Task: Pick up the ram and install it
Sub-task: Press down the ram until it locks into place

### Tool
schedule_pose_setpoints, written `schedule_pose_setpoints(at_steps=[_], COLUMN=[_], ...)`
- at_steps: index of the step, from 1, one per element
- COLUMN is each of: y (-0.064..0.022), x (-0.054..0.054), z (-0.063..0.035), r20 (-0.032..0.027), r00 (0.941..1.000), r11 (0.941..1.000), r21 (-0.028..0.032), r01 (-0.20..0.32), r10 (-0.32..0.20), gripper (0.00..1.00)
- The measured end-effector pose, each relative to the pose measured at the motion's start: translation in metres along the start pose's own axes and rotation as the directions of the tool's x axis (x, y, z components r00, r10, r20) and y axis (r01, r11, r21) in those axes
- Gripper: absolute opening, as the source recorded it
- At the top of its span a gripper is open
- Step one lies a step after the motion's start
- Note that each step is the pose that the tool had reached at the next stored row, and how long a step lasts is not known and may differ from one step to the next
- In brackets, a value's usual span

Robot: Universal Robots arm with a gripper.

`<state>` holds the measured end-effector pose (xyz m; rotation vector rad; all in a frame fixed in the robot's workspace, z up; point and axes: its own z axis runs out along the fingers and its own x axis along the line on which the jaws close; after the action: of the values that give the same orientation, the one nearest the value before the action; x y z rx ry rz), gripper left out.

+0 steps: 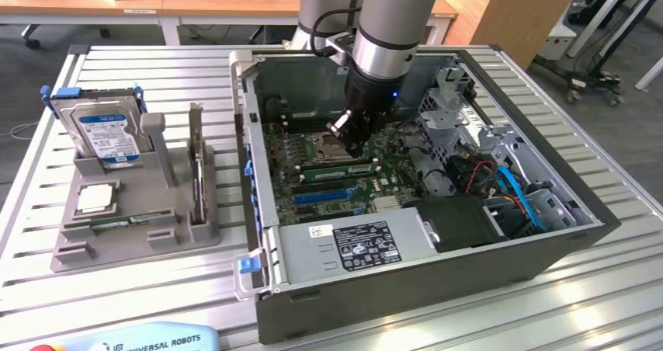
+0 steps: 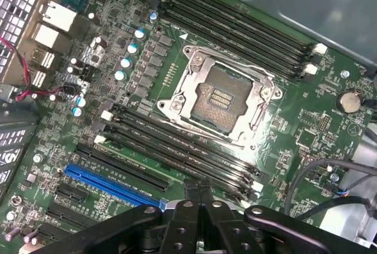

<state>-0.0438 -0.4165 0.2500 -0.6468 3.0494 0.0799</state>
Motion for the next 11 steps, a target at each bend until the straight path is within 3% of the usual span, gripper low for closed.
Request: schedule_pose_setpoints(at_steps=[8, 11], y=[0.0001, 0.0001], x=[0.0001, 0.0000], z=[-0.0001, 0.0000], r20=[-0.0012, -0.0129], r00=[0.9999, 0.9996], r11=[0.9999, 0.9997], r21=[0.0000, -0.0049], r01=[-0.011, -0.024], r10=[0.011, 0.024], gripper=[0.10, 0.10])
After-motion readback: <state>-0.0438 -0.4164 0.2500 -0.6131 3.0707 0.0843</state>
